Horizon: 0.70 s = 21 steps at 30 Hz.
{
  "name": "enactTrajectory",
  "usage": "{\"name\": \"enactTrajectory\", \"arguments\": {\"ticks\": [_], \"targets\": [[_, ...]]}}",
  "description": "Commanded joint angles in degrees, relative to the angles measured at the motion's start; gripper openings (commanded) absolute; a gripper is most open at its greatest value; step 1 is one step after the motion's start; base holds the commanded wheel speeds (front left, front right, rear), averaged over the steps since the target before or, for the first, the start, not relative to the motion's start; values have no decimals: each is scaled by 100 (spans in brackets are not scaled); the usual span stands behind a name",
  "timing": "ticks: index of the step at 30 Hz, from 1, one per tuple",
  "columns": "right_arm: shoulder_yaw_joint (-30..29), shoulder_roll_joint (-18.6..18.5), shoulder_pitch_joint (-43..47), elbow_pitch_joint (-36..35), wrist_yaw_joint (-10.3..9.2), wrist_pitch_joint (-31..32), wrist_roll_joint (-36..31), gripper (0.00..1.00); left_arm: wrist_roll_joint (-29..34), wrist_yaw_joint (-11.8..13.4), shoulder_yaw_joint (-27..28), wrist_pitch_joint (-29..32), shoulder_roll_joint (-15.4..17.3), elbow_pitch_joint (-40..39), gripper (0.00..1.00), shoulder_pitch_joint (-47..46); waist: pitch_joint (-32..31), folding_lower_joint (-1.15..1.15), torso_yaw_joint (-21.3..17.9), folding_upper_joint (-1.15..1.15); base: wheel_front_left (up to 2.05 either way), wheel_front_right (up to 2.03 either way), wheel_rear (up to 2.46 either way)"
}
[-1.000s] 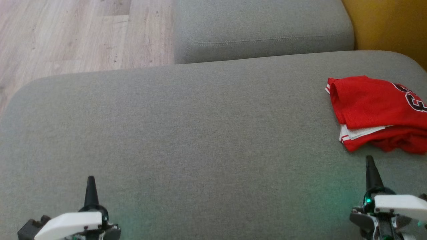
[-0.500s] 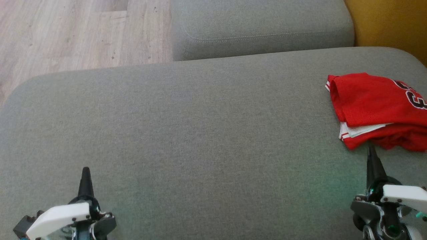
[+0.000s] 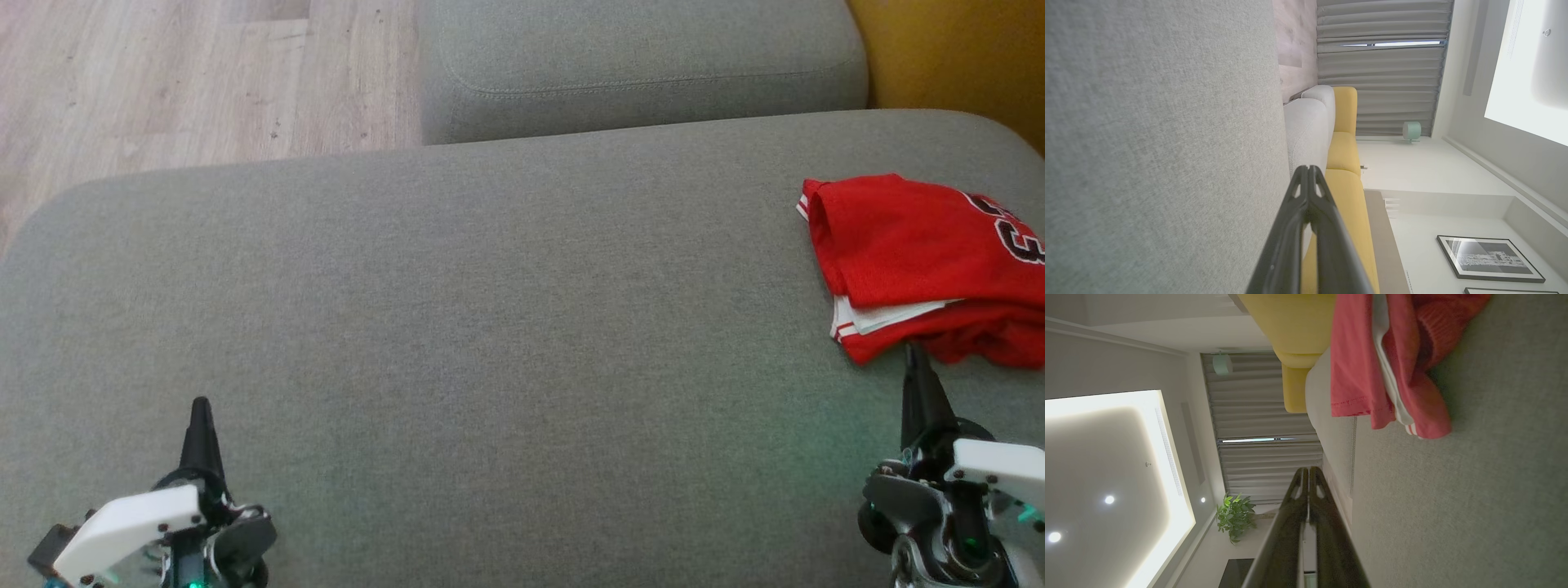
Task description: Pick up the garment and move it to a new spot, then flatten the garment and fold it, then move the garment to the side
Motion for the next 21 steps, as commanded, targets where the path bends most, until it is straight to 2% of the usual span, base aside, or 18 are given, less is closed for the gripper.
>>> {"name": "enactTrajectory", "arguments": {"ticks": [1, 21], "targets": [[107, -118, -282, -181, -4, 47, 36, 0, -15, -38, 229, 21, 53, -166, 0, -281, -1, 0, 0, 0, 0, 0, 0], [66, -89, -285, -178, -4, 80, 2, 0, 26, -38, 277, 60, 19, -163, 0, -285, -1, 0, 0, 0, 0, 0, 0]]}}
